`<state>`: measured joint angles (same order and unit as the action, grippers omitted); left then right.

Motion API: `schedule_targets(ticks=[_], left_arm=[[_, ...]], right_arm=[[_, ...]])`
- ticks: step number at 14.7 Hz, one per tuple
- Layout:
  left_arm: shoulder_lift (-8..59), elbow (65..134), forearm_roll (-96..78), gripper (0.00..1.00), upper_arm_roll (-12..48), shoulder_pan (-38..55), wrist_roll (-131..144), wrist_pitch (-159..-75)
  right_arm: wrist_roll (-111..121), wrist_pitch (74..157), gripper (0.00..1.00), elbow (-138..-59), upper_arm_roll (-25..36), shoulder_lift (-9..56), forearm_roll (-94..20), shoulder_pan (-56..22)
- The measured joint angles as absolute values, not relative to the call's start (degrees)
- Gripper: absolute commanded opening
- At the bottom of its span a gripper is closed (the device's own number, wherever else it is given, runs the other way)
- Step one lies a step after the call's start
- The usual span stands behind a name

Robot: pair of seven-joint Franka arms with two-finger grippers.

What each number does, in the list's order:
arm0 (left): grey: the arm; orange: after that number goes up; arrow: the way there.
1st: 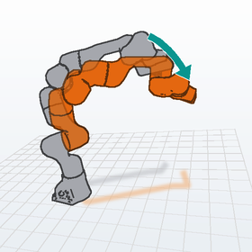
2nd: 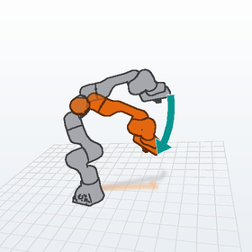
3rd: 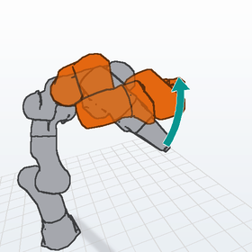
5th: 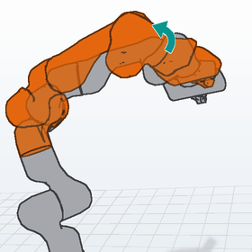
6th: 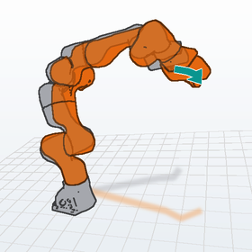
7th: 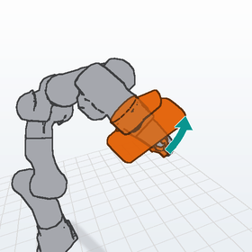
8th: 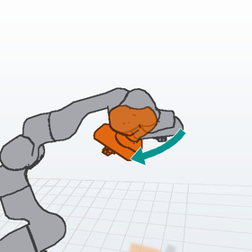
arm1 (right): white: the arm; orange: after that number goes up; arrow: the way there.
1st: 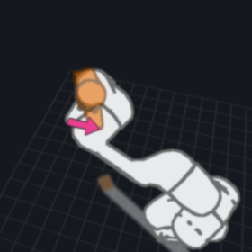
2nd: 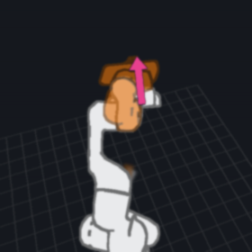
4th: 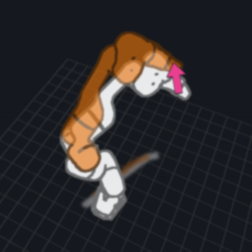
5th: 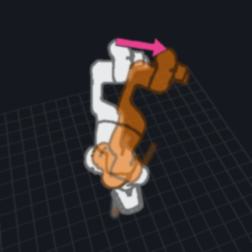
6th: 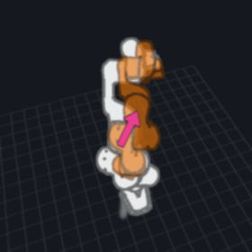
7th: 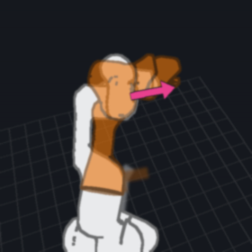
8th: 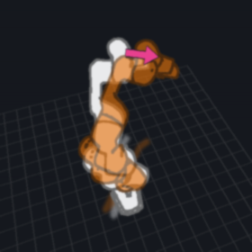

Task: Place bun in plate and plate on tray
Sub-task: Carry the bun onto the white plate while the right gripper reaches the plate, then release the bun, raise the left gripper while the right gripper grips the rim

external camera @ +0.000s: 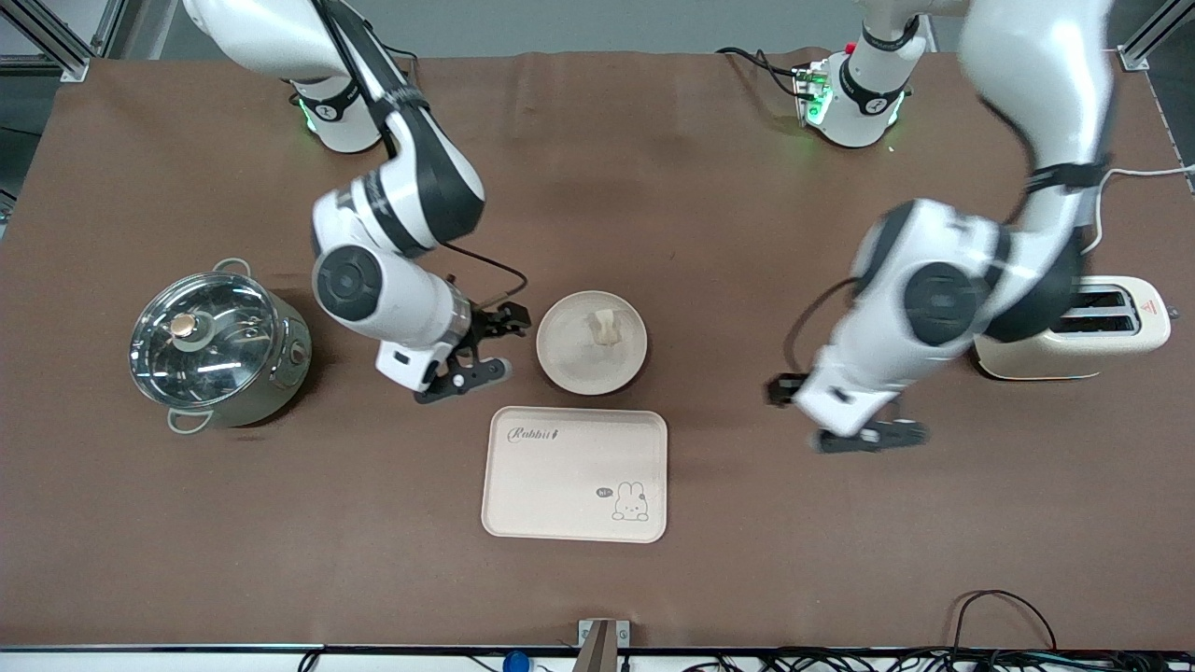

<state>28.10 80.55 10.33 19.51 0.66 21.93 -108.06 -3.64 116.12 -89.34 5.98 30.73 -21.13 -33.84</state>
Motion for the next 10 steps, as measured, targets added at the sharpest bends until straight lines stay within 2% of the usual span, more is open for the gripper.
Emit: schedule_targets(ticks=[3,6,10], left_arm=[[23.7,80.6,9.8,1.0,19.7,-4.0,16.0,-105.0],[19.2,81.6,7.8,1.0,19.5,-4.2,13.2,-104.2],[8.3,85.5,4.6,1.0,15.1,-2.7,9.0,-98.6]], right_arm=[[-3.7,119.6,0.85,-90.1,6.0,34.8,-22.8,-35.6],[-3.7,122.6,0.77,-90.8,6.0,37.2,-23.4,-36.0],[-3.8,128.4,0.71,-93.6,5.9,39.4,-23.8,-37.6]])
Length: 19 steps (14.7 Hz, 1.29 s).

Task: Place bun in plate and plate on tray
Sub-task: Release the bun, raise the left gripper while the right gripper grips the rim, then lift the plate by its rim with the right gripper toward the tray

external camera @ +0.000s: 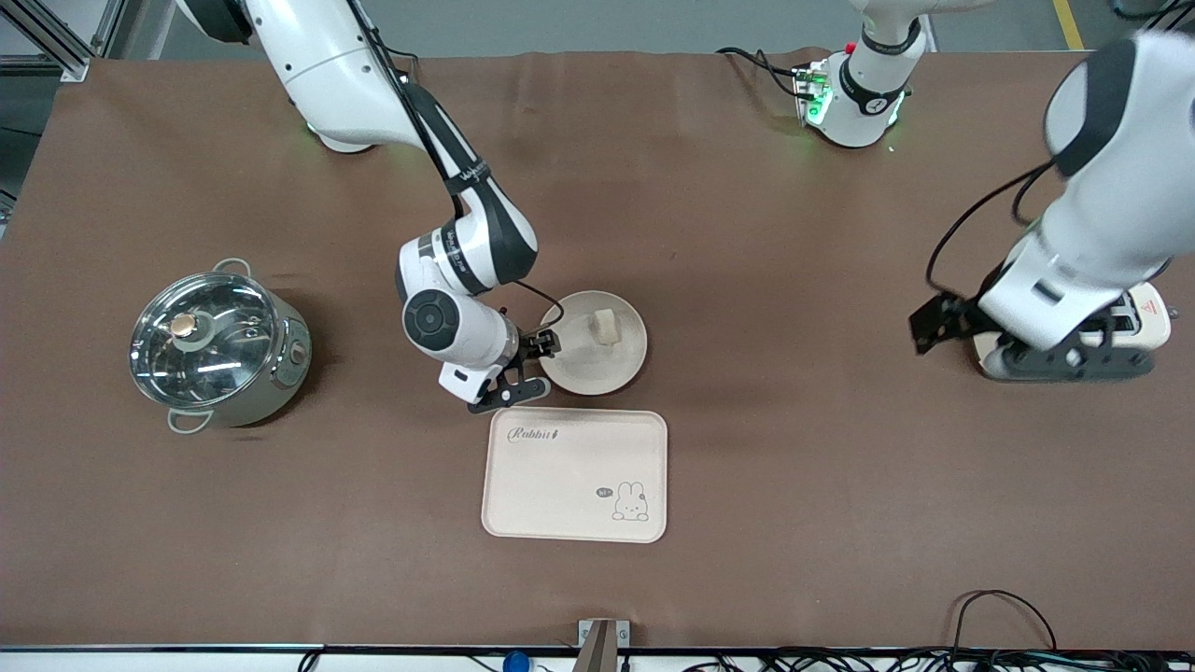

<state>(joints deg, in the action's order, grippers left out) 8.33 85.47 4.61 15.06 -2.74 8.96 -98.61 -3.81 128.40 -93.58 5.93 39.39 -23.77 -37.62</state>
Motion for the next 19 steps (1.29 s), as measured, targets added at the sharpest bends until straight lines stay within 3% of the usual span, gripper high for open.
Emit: schedule_targets(ticks=[4,6,13,19], left_arm=[[-2.5,91.8,2.1,1.0,4.2,3.3,2.6,-95.6],[-4.3,94.6,2.0,1.0,2.9,4.3,2.3,-96.0],[-1.7,92.0,2.0,1.0,2.7,4.3,-1.6,-93.8],[-1.6,90.6,2.0,1.0,2.6,4.0,-3.2,-93.2]], right_arm=[[-3.8,129.9,0.46,-95.4,5.9,40.0,-26.7,-38.9],[-3.8,129.9,0.38,-95.4,5.9,40.0,-27.5,-39.2],[-3.8,129.9,0.32,-95.5,5.9,40.0,-27.8,-39.3],[-3.8,129.9,0.2,-95.7,5.9,40.0,-27.8,-39.3]])
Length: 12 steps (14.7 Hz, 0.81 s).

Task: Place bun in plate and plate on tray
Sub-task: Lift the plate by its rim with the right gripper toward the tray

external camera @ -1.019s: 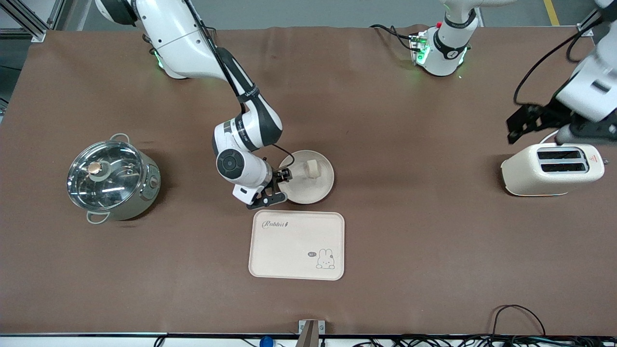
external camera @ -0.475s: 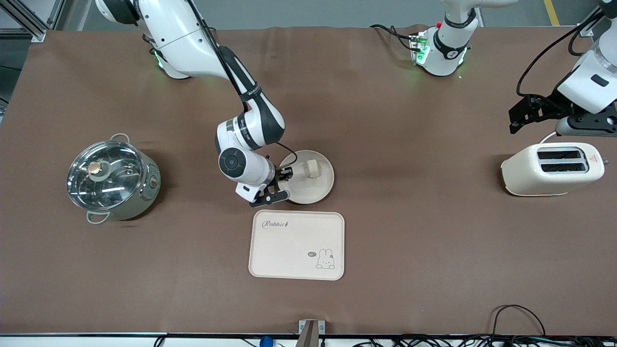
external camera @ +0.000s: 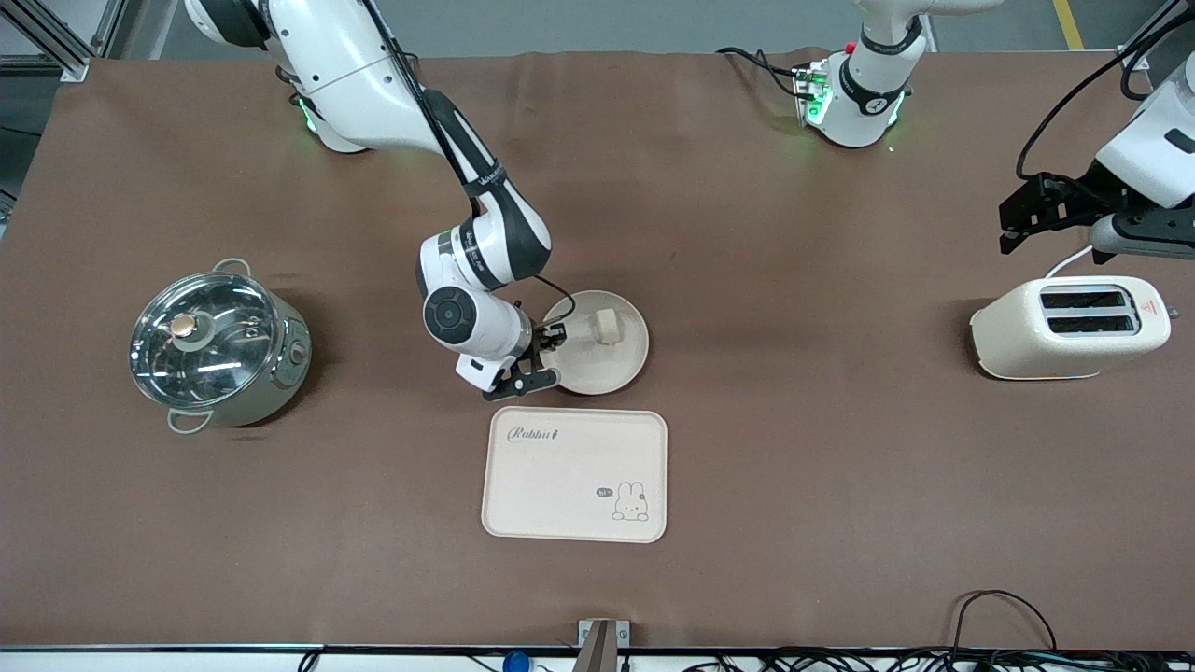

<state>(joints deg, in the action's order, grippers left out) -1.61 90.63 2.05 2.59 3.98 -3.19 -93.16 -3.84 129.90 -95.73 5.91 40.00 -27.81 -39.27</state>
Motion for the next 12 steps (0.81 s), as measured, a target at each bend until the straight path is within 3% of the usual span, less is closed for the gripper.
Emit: schedule_targets(ticks=[6,10,12], left_arm=[[-1.3,90.6,2.0,1.0,2.3,2.6,-3.2,-93.2],[-1.2,90.6,-1.6,1.0,2.3,2.1,-2.4,-93.1],[-1.1,90.6,-2.0,1.0,2.3,2.1,-1.0,-93.1]], right_arm=[[-3.8,130.0,0.13,-95.8,6.0,40.4,-27.8,-39.3],[-3.8,130.5,0.01,-95.7,5.9,40.7,-28.1,-39.3],[-3.8,130.3,0.0,-95.6,6.0,40.4,-28.2,-39.3]])
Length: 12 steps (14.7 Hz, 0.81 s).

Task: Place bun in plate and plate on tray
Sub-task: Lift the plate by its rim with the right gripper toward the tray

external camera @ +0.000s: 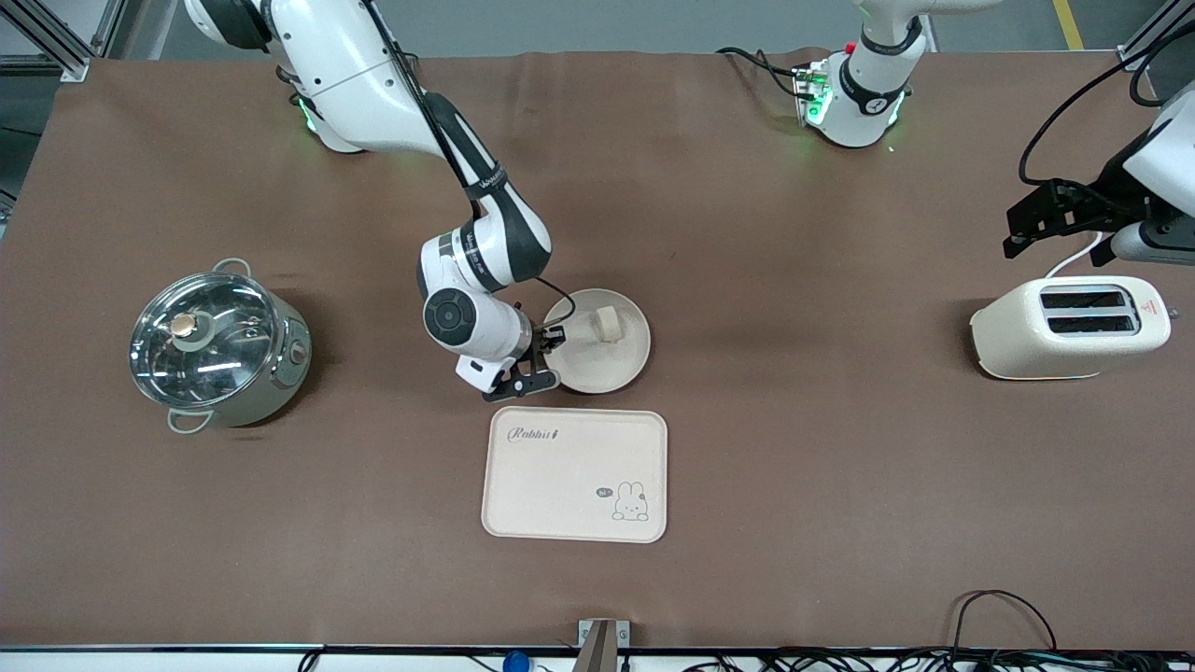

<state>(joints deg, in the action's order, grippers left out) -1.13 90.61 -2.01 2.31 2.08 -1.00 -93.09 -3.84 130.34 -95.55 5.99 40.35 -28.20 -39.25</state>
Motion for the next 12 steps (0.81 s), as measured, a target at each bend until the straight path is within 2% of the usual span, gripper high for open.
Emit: schedule_targets(ticks=[5,12], left_arm=[[-1.1,90.6,-2.0,1.0,2.3,2.1,-0.5,-93.1],[-1.1,90.5,-2.0,1.0,2.3,2.1,-0.5,-93.1]], right_arm=[[-3.9,129.1,0.0,-94.9,6.3,39.6,-28.2,-39.0],[-5.5,118.5,0.0,-88.4,7.0,34.1,-35.5,-31.9]])
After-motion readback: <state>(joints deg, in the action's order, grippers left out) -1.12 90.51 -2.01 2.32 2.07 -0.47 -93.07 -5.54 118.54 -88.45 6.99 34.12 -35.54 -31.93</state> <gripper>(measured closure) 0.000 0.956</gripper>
